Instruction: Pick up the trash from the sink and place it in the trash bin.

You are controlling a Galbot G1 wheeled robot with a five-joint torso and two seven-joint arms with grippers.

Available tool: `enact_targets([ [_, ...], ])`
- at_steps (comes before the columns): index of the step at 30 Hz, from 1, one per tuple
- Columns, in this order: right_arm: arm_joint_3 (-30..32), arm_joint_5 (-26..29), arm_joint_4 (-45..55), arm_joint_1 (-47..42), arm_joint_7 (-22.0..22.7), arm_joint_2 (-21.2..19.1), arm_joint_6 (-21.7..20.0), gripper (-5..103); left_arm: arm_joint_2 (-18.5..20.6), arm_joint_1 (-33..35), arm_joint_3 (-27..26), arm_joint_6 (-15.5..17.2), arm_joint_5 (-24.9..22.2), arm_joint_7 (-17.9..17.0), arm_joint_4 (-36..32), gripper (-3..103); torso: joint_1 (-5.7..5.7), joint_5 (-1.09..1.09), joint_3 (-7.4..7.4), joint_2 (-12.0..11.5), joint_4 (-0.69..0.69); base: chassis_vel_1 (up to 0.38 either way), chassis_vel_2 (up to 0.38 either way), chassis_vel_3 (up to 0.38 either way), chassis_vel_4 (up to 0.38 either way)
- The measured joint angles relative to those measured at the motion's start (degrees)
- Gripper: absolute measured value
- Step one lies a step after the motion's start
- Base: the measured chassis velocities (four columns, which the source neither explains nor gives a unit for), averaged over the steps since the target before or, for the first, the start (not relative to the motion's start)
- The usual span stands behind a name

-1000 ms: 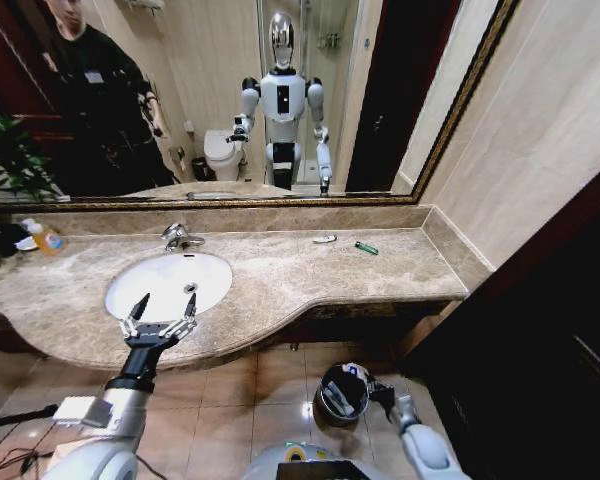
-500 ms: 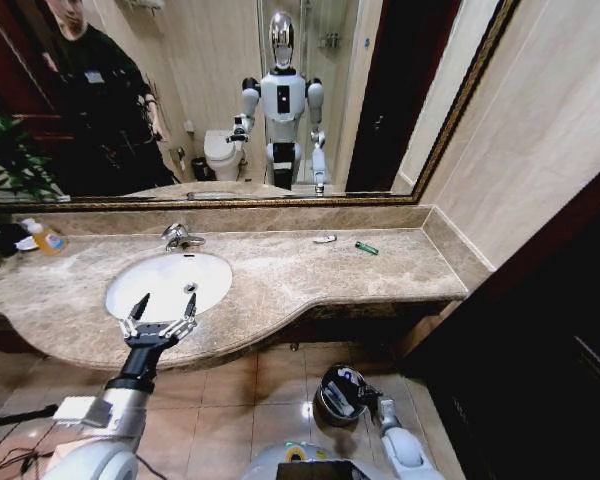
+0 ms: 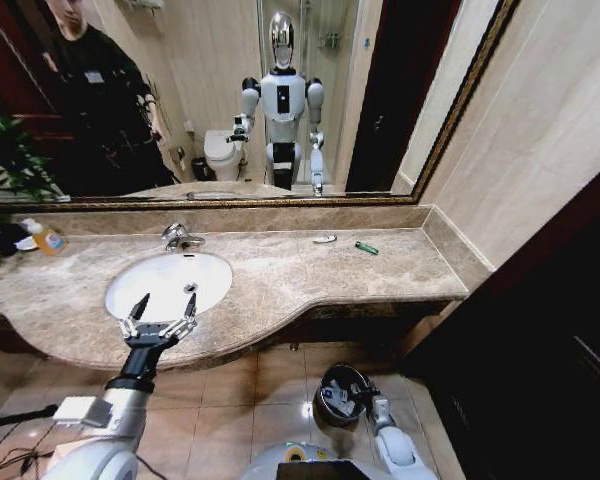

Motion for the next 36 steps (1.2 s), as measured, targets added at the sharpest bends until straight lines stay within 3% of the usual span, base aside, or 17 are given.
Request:
enact_targets([
  [4,0.00,0.27,0.65,-0.46,0.02,0.00,-0.13,69,0.00,0.00,0.00,0.00,0.00,0.00,0.00,100,0.00,0.00,0.00,0.00,0.00,0.000,0.000,0.000,0.000],
  [6,0.00,0.50,1.04,-0.76,0.10,0.15,-0.33,80,0.00,0.00,0.00,0.00,0.00,0.00,0.00,100,0.00,0.00,0.00,0.00,0.00,0.000,0.000,0.000,0.000],
  [10,0.01,0.56,1.19,-1.00,0.15,0.26,-0.35,85,0.00,0.00,0.00,0.00,0.00,0.00,0.00,100,0.00,0.00,0.00,0.00,0.00,0.000,0.000,0.000,0.000],
  [11,-0.01,0.57,1.21,-1.07,0.18,0.29,-0.35,96,0.00,0.00,0.00,0.00,0.00,0.00,0.00,100,0.00,0.00,0.00,0.00,0.00,0.000,0.000,0.000,0.000],
  [12,-0.02,0.58,1.26,-1.13,0.22,0.32,-0.35,98,0.00,0.00,0.00,0.00,0.00,0.00,0.00,100,0.00,0.00,0.00,0.00,0.00,0.000,0.000,0.000,0.000],
  [24,0.55,2.67,9.06,-4.87,-0.49,-0.79,-2.08,100,0.00,0.00,0.00,0.00,0.00,0.00,0.00,100,0.00,0.01,0.00,0.00,0.00,0.000,0.000,0.000,0.000],
  [36,1.65,9.61,37.27,-18.98,-0.59,-8.56,-2.50,100,0.00,0.00,-0.01,0.00,0.00,0.00,0.00,100,-0.01,0.01,0.00,0.00,-0.01,0.000,0.000,0.000,0.000],
])
